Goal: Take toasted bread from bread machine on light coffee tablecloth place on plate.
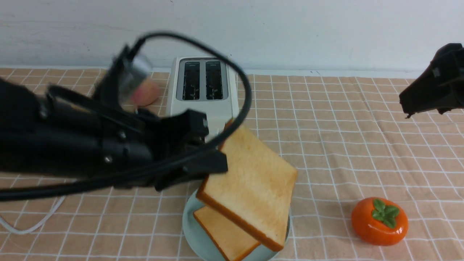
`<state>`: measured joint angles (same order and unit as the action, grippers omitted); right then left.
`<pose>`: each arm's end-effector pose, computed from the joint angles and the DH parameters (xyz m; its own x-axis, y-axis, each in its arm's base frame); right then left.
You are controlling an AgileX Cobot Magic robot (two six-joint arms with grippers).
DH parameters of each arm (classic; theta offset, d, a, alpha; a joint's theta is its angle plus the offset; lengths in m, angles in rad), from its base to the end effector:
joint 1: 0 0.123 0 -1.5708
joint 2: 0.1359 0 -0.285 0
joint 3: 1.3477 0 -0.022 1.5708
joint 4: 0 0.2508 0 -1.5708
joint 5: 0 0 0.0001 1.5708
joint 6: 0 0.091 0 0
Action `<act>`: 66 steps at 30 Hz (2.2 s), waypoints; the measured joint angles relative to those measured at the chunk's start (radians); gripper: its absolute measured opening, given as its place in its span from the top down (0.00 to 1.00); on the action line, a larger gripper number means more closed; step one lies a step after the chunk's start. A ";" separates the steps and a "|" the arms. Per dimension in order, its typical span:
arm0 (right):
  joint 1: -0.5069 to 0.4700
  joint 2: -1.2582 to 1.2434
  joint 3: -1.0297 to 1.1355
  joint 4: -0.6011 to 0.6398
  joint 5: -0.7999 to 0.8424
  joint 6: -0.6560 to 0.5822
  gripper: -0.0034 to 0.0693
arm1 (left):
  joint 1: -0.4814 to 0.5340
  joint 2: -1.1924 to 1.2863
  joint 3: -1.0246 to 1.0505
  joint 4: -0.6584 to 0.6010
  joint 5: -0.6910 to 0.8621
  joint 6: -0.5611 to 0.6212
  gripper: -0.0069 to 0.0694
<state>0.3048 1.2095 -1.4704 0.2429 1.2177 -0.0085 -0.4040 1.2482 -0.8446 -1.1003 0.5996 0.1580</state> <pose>0.2059 0.0863 0.4398 -0.7539 -0.1587 -0.6375 -0.3760 0.9000 0.2207 0.2177 -0.1429 0.3004 -0.8905 -0.3321 -0.3111 0.0641 0.5854 -0.8082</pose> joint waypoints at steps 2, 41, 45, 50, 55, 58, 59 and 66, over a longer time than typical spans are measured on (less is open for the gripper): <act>0.000 0.000 0.000 0.008 0.000 0.000 0.37 | 0.000 0.079 0.100 -0.205 -0.103 0.124 0.85; 0.000 -0.277 0.305 -0.180 -0.271 0.076 0.54 | 0.000 -0.074 0.135 -0.035 -0.406 0.638 0.40; 0.000 -0.461 0.555 -0.271 -0.466 0.161 0.67 | 0.000 -0.117 0.106 0.186 -0.240 0.635 0.75; 0.000 -0.601 0.784 -0.204 -0.535 0.248 0.79 | 0.000 -0.121 0.037 0.305 0.031 0.618 0.93; 0.000 -0.681 0.939 -0.208 -0.506 0.210 0.94 | 0.000 -0.121 -0.061 0.533 0.239 0.344 0.93; 0.000 -0.684 1.000 -0.273 -0.494 0.201 0.98 | 0.000 -0.121 -0.152 0.787 0.278 0.033 0.93; 0.000 -0.684 1.014 -0.289 -0.498 0.201 0.98 | 0.000 -0.121 -0.180 0.842 0.292 -0.056 0.93; 0.000 -0.705 1.045 -0.334 -0.638 0.201 0.98 | 0.000 -0.211 -0.300 1.057 0.406 -0.307 0.93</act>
<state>0.3048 0.5044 -0.4259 -0.0912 0.5798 0.1922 -0.4040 1.0377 -1.1449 -0.0435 1.0061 -0.1494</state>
